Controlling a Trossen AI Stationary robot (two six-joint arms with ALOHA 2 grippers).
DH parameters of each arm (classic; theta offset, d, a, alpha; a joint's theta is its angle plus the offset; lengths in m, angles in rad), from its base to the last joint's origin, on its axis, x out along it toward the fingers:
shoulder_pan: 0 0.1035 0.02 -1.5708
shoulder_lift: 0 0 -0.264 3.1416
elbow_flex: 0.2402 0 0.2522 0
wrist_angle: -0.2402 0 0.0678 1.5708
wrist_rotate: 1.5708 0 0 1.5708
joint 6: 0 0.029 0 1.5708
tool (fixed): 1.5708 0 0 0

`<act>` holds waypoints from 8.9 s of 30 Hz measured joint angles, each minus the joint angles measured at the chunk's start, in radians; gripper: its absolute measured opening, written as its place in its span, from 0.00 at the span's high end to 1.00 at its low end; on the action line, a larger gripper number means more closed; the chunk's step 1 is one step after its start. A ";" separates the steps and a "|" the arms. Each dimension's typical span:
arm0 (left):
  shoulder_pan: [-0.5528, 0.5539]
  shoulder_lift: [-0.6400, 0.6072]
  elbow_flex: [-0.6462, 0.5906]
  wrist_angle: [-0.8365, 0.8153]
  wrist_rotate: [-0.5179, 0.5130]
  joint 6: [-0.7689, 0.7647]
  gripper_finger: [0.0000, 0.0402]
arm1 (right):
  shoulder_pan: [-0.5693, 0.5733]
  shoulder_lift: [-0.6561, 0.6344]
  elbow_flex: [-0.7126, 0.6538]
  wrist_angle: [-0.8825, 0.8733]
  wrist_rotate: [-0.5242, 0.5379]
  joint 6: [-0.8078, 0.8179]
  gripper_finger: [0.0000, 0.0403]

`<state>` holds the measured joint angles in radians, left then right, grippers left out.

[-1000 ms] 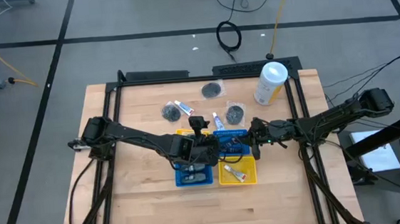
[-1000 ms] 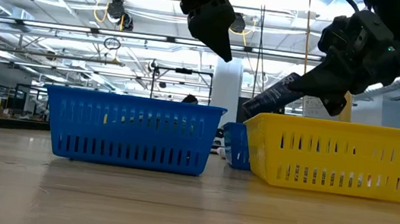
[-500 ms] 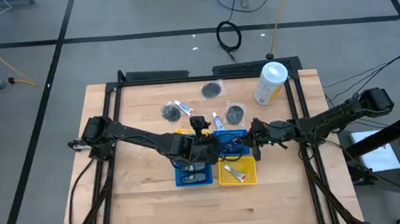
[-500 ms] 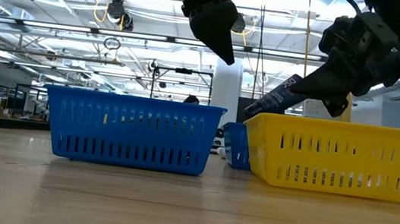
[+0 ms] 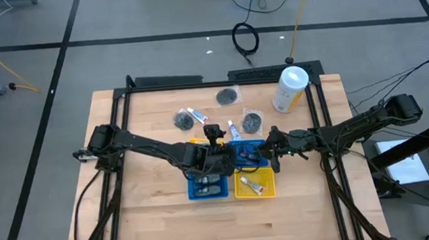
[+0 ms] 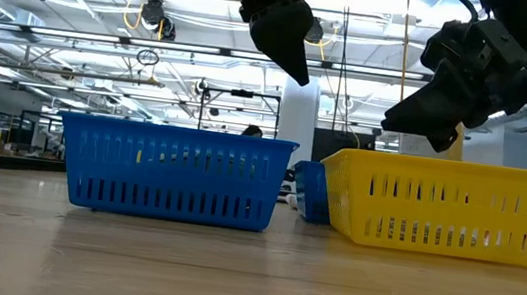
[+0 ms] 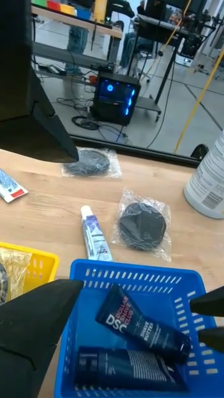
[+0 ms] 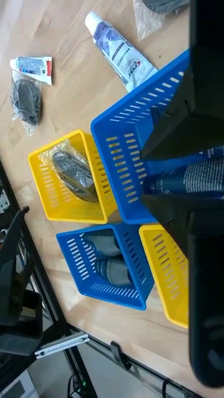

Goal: Pick & Place Travel size toiletries
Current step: Put the white toothpaste into the bottom yellow basket

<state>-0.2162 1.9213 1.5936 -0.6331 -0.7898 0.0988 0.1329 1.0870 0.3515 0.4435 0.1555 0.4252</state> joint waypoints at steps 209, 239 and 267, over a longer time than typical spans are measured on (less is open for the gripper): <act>-0.002 -0.040 -0.208 0.323 -0.019 0.161 0.82 | -0.002 0.081 0.000 0.359 0.128 0.025 1.00; -0.020 -0.050 -0.208 0.320 -0.023 0.118 0.57 | -0.002 0.024 0.000 0.296 0.104 -0.011 1.00; -0.020 -0.052 -0.208 0.196 -0.080 0.011 0.35 | 0.396 -0.167 0.000 -0.098 0.149 0.122 1.00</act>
<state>-0.2359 1.8694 1.3853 -0.4370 -0.8696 0.1096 0.5288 0.9197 0.3515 0.3458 0.3046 0.5476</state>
